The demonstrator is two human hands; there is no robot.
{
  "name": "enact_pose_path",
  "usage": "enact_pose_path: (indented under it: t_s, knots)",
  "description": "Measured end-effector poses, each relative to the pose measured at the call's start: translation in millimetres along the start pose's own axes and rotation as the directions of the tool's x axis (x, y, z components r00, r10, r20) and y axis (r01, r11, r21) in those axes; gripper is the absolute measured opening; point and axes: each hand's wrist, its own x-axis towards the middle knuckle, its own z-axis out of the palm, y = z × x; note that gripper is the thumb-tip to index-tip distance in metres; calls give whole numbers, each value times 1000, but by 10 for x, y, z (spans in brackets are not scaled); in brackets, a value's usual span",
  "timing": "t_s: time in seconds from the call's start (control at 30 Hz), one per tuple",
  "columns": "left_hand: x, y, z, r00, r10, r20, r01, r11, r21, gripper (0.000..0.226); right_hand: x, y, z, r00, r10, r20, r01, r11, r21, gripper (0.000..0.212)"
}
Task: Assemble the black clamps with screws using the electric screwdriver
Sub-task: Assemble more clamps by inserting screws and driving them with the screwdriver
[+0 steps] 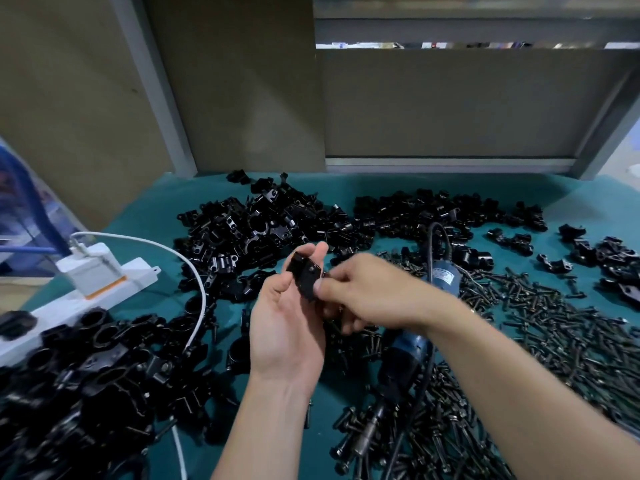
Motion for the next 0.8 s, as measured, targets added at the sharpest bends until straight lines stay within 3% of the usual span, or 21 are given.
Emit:
enact_pose_path:
  t_s: [0.1,0.23,0.3,0.37,0.4,0.47,0.53,0.57,0.67,0.73,0.8]
  knots:
    - [-35,-15,25,999,32,13,-33,997,68,38,-108,5,206,981,-40,-192,27,997,-70,23]
    - [-66,-39,48,997,69,-20,-66,988,138,29,-220,80,249,867,-188,-461,147,981,-123,14]
    - [-75,-47,37,993,92,-70,-76,975,209,29,-253,154,212,726,-389,-567,170,900,-400,19]
    - [-66,-36,31,989,78,-123,-43,963,264,40,-280,198,191,548,-615,-567,135,734,-666,31]
    - [-58,-37,30,988,68,-140,-28,962,271,45,-295,206,181,494,-673,-550,102,673,-733,36]
    - [-38,-56,43,986,66,-152,-18,954,300,36,-298,259,162,457,-722,-520,56,606,-793,37]
    - [-26,-90,63,981,104,-163,-34,924,381,17,-306,320,132,530,-650,-545,61,670,-739,33]
    - [-14,-107,58,972,141,-187,-52,907,417,19,-311,335,100,610,-555,-565,90,758,-646,30]
    - [17,-101,47,937,240,-255,-100,882,461,36,-313,343,28,845,-220,-487,148,972,-183,25]
    - [32,-86,35,926,256,-278,-112,888,446,34,-294,331,-1,915,-122,-385,146,989,31,34]
    - [41,-105,25,928,242,-282,-97,891,444,30,-272,315,-5,944,-123,-307,151,986,71,32]
